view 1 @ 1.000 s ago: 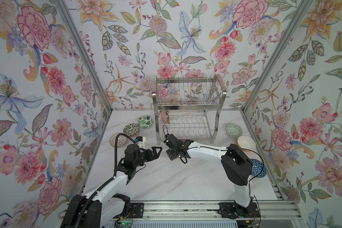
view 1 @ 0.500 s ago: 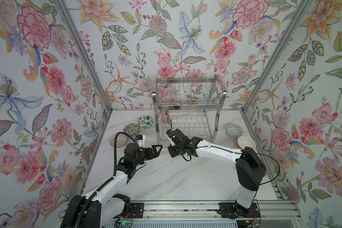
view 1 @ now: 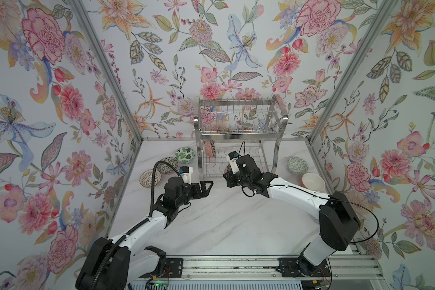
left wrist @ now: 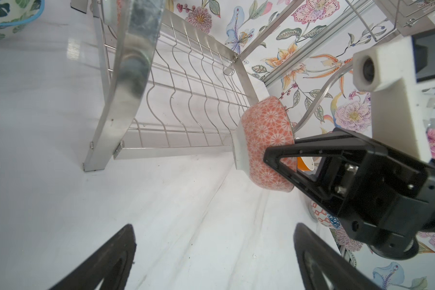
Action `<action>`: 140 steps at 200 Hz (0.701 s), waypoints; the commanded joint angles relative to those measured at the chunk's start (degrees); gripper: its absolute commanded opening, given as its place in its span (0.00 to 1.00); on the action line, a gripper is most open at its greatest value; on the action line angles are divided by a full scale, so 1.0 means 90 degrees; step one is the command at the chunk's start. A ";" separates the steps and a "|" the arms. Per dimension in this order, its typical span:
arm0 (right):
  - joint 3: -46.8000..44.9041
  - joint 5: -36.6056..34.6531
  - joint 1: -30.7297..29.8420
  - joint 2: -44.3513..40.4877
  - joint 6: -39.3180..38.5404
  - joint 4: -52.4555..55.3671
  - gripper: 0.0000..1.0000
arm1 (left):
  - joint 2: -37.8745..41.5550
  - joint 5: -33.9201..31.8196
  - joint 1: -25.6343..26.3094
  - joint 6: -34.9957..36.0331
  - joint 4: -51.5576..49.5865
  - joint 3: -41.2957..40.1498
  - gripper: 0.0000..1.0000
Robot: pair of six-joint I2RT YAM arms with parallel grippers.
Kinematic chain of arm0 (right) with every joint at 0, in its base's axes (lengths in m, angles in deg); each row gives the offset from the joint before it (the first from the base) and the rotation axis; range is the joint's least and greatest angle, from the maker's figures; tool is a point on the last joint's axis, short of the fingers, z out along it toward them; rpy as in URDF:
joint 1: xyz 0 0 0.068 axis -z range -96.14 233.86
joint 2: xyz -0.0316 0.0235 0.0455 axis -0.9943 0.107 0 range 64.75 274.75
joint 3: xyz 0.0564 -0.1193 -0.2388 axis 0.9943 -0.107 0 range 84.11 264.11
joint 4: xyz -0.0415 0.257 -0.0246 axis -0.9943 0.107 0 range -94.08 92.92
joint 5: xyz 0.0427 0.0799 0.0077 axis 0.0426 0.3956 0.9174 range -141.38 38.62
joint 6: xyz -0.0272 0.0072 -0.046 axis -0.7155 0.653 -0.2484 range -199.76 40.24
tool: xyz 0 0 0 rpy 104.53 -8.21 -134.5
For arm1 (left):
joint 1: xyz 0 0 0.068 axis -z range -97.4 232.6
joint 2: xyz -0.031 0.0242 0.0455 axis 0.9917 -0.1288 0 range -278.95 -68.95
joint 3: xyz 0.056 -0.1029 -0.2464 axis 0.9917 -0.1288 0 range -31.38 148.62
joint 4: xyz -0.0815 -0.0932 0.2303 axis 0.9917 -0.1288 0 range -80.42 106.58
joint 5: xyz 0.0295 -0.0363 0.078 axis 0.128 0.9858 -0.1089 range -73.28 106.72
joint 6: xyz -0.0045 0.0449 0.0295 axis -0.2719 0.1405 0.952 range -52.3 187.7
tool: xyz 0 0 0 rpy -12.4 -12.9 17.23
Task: Load bowls into a dish rack
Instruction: Pick up the bowl from the center of the table, then place the bowl in the dish rack.
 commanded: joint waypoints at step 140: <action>-0.0263 0.1032 0.1216 0.0715 0.0790 -0.3267 0.00 | -0.1273 -0.2952 0.1319 0.2129 -0.1424 0.1903 0.99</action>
